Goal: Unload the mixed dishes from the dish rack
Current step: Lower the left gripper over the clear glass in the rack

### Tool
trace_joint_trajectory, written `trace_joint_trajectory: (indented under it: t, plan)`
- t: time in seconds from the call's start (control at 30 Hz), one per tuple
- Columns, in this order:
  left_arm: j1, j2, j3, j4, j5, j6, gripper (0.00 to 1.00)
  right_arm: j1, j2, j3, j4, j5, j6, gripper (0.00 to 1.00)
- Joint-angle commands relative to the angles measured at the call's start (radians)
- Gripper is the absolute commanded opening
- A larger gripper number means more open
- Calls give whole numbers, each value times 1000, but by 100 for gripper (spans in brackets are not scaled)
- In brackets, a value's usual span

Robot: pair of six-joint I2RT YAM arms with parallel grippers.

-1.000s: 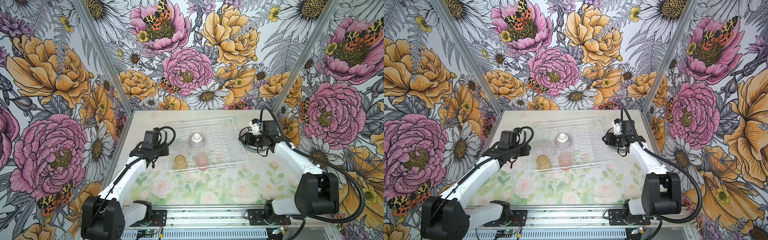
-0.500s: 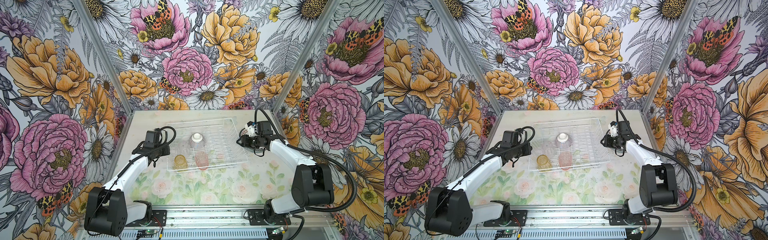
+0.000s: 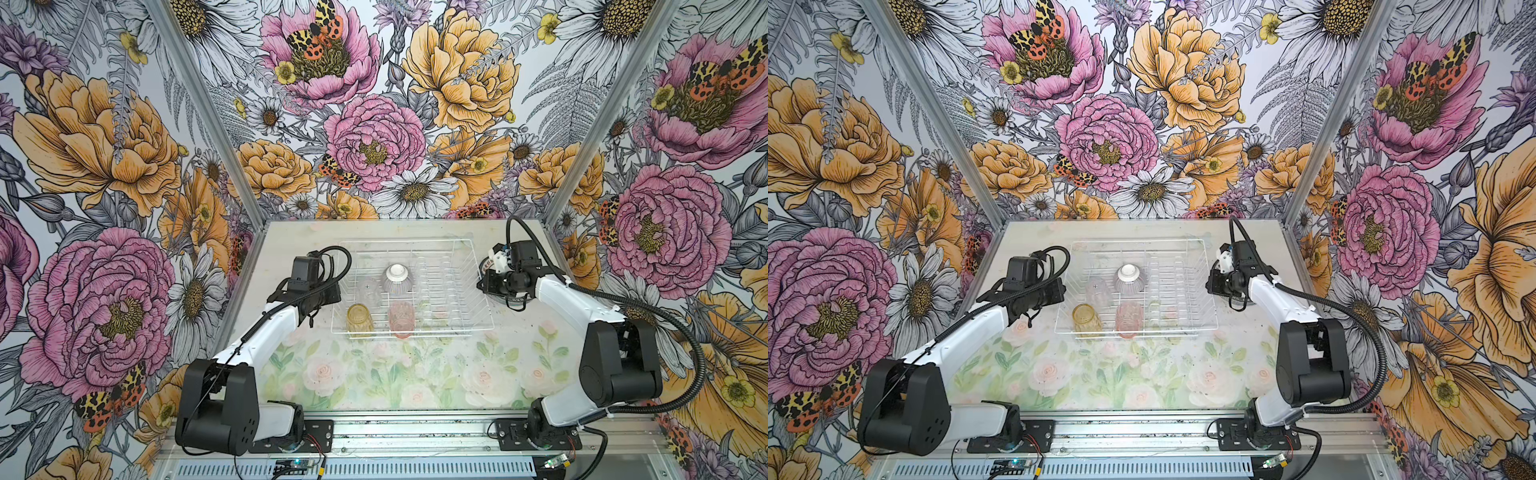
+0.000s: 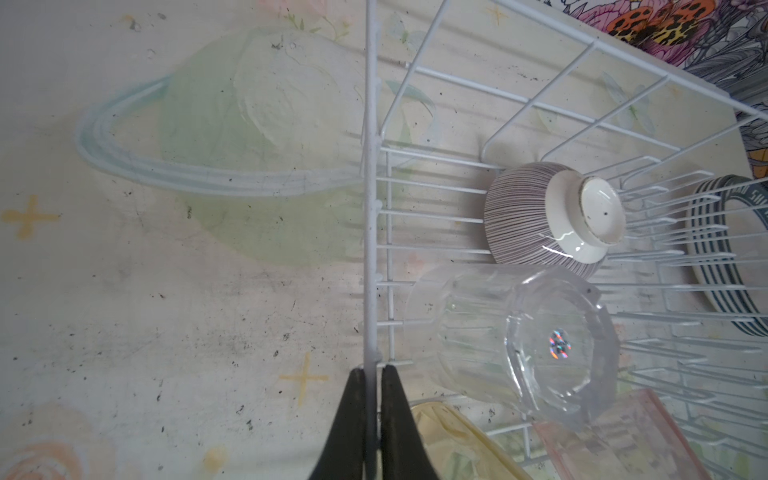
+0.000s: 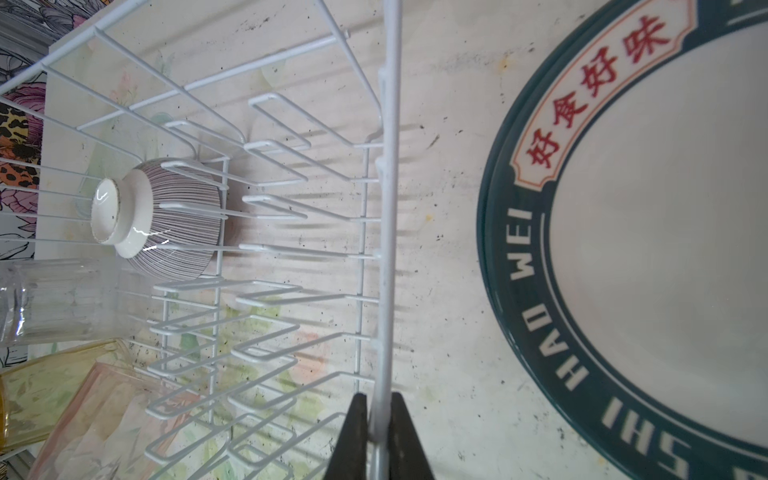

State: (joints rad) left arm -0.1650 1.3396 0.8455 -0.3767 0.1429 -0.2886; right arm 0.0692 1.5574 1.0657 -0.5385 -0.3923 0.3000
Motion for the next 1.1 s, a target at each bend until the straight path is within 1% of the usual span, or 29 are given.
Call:
trace_joint_trajectory:
  t: [0.0,0.1,0.3,0.33,0.37,0.4,0.43,0.47,0.53,0.63,0.7,0.77,0.8,0.83,0.93,1.03,1.07]
  plan:
    - [2,49,20,1,47,46,1,16,25,55,34,23,-31,2]
    - [2,69,39,10,54,51,1,17,47,75,34,32,-33,0]
    - [2,100,69,13,59,62,1,20,83,113,34,34,-32,0]
    - [2,99,70,14,56,63,1,20,81,114,33,33,-32,2]
    - [1,93,71,13,52,63,1,20,76,113,34,33,-31,6]
    - [-2,81,69,13,43,62,6,20,67,111,34,40,-30,12]
    - [-6,63,66,12,25,65,13,20,55,108,33,51,-30,22]
    - [-11,44,65,10,6,69,16,21,44,106,34,62,-32,30]
    - [-32,-10,66,-10,-51,81,22,18,10,102,33,89,-33,45]
    - [-73,-90,80,-45,-126,112,30,17,-41,96,35,128,-27,60]
    - [-106,-128,93,-64,-145,138,37,17,-76,93,36,155,-21,67]
    - [-138,-136,117,-88,-145,169,42,17,-109,90,40,168,-16,71]
    - [-153,-131,132,-100,-147,182,54,18,-125,88,42,169,-13,72]
    - [-166,-120,148,-114,-143,197,58,18,-139,86,43,170,-12,72]
    - [-195,-72,194,-130,-135,226,61,18,-164,81,46,164,-7,72]
    - [-206,-7,247,-139,-109,236,61,18,-179,70,49,161,-3,72]
    - [-208,18,271,-149,-107,241,63,18,-185,65,49,161,-3,72]
